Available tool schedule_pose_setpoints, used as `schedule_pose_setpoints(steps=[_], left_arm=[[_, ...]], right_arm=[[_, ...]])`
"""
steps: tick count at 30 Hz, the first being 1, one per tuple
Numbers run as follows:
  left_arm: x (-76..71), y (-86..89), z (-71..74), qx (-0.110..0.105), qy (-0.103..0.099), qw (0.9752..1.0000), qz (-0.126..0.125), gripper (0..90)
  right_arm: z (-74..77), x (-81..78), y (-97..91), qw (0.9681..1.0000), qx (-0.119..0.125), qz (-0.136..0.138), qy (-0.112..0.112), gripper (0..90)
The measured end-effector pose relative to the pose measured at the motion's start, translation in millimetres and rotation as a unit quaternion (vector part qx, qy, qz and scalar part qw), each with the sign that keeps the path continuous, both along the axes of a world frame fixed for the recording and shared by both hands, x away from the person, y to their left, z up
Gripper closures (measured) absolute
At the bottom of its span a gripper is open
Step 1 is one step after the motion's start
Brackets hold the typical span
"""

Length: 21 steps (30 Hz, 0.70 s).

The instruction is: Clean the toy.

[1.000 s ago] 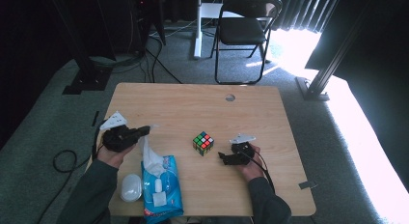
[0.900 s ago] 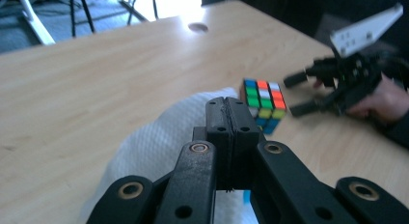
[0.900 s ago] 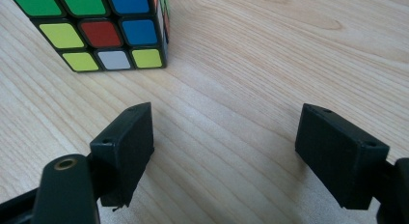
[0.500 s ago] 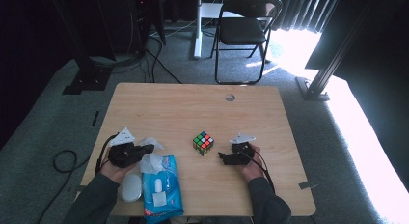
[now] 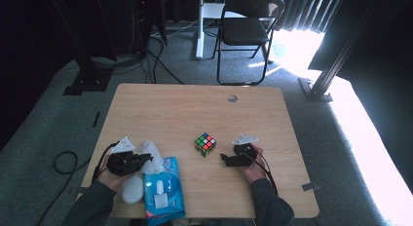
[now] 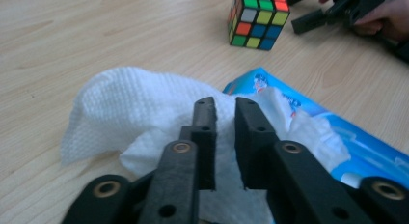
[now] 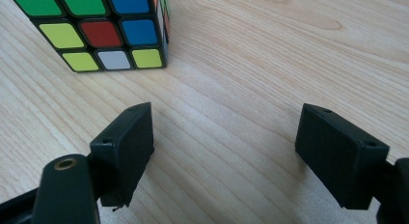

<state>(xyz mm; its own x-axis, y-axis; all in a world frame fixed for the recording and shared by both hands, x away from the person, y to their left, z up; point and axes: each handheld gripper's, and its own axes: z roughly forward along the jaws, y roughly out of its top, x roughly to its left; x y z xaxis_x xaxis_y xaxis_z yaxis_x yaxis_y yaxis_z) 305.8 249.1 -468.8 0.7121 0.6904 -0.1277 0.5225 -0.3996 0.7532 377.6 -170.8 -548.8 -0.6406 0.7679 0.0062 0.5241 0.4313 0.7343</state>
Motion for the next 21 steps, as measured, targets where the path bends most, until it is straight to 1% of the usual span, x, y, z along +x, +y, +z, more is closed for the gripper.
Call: schedule_pose_setpoints(steps=[1,5,11,15,19,21], left_arm=[[0.3,0.2,-1.0,0.002,0.002,1.0,0.0,73.4],[1.9,0.3,-7.2,0.006,0.01,0.9999,0.001,67.7],[3.4,-0.4,-12.5,0.005,0.017,0.9998,0.006,55.6],[6.2,0.7,-15.3,-0.007,0.023,0.9997,0.005,47.8],[9.8,-0.3,-19.6,-0.007,0.033,0.9994,0.003,43.3],[11.5,0.2,-21.0,-0.013,0.04,0.9991,0.003,41.8]], right_arm=[[0.0,0.0,0.0,1.0,0.0,0.0,0.0,21.0],[0.0,0.1,0.0,1.0,0.0,0.0,0.0,21.0],[0.0,0.2,0.0,1.0,0.0,0.001,0.0,20.9],[0.0,0.3,-0.1,1.0,0.0,0.001,0.0,20.9],[-0.1,0.4,0.0,1.0,0.0,0.001,0.0,20.8],[-0.1,0.4,0.0,1.0,0.0,0.001,0.0,20.8]])
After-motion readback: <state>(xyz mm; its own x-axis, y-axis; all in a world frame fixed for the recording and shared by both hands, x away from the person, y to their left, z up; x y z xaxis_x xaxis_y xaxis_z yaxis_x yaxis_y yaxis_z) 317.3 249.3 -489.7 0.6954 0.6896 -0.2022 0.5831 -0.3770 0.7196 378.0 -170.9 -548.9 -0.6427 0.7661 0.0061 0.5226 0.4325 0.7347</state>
